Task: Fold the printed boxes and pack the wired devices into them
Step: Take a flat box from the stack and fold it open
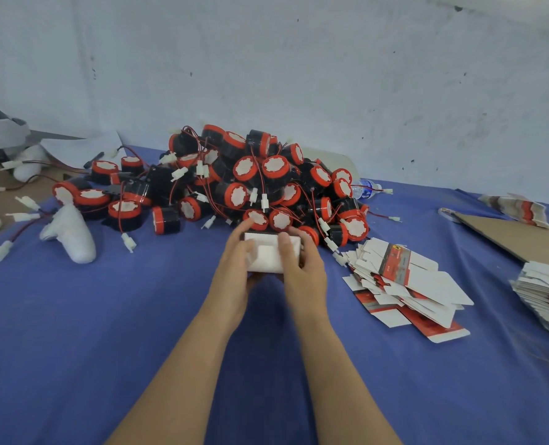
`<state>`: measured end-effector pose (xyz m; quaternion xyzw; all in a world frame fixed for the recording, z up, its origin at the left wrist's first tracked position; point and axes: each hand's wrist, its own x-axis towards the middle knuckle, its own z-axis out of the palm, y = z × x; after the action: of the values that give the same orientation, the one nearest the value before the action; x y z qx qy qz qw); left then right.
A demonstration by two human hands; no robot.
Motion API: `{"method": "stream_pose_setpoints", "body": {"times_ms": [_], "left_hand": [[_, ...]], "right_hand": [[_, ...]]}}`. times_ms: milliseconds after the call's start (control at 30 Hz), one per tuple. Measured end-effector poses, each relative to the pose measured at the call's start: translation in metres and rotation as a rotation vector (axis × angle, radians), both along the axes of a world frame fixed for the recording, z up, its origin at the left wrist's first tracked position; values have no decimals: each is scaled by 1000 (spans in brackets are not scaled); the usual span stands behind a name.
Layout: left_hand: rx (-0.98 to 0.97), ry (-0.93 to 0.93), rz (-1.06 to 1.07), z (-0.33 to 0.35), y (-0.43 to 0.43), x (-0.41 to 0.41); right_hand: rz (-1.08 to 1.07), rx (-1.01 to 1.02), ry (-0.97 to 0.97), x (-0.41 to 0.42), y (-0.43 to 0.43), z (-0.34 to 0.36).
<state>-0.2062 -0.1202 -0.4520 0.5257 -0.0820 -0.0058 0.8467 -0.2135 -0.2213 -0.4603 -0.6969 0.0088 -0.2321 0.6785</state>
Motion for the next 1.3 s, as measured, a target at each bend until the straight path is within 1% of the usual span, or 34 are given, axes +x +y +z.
{"method": "stream_pose_setpoints", "body": {"times_ms": [33,67,133,167,233,300,367,433,500,633,700,767,833,900,967,1067,1100,1133,1200,1233,1300], "left_hand": [[92,-47,-14,-1,-5,-3],[218,-98,-7,-2,-9,-4],[438,-192,59,-6,-14,-6],[475,-214,99,-7,-14,-5],[433,-198,149,-8,-10,-3],[344,-135,162,-7,-6,-1],[327,-113,191,-6,-7,-2],[359,-112,209,-7,-9,-2],[350,-96,218,-7,-10,-2],[197,-40,194,-5,-7,0],[111,-21,164,-5,-7,1],[44,-2,163,-5,-6,3],[-25,32,185,-4,-3,5],[-74,79,189,-3,-1,6],[7,89,173,-3,-3,5],[180,10,171,-5,-6,5],[197,-19,195,-5,-5,5],[206,-37,219,-3,-5,5],[170,-2,209,-1,-4,5],[100,61,160,1,-3,5],[-101,200,21,2,0,4]], "right_hand": [[-118,-5,26,0,-2,-2],[-174,-2,58,0,-2,-2],[-150,18,106,1,-5,-3],[-72,41,129,1,-6,-4],[111,98,176,2,-6,-3],[193,89,190,3,-4,-4],[180,72,186,3,-1,-4],[142,101,194,3,1,-3],[144,139,205,4,1,-3],[207,253,167,7,-2,-3],[180,288,154,7,-2,-1],[120,242,164,5,-2,1],[83,178,216,2,-2,5],[89,108,232,-1,-2,9],[172,108,187,-2,0,10],[245,187,52,-3,4,12],[243,157,27,-3,4,13],[233,85,12,-3,5,13],[200,-110,4,-4,7,12],[182,-206,6,-5,8,12],[150,-429,9,-6,11,10]]}}
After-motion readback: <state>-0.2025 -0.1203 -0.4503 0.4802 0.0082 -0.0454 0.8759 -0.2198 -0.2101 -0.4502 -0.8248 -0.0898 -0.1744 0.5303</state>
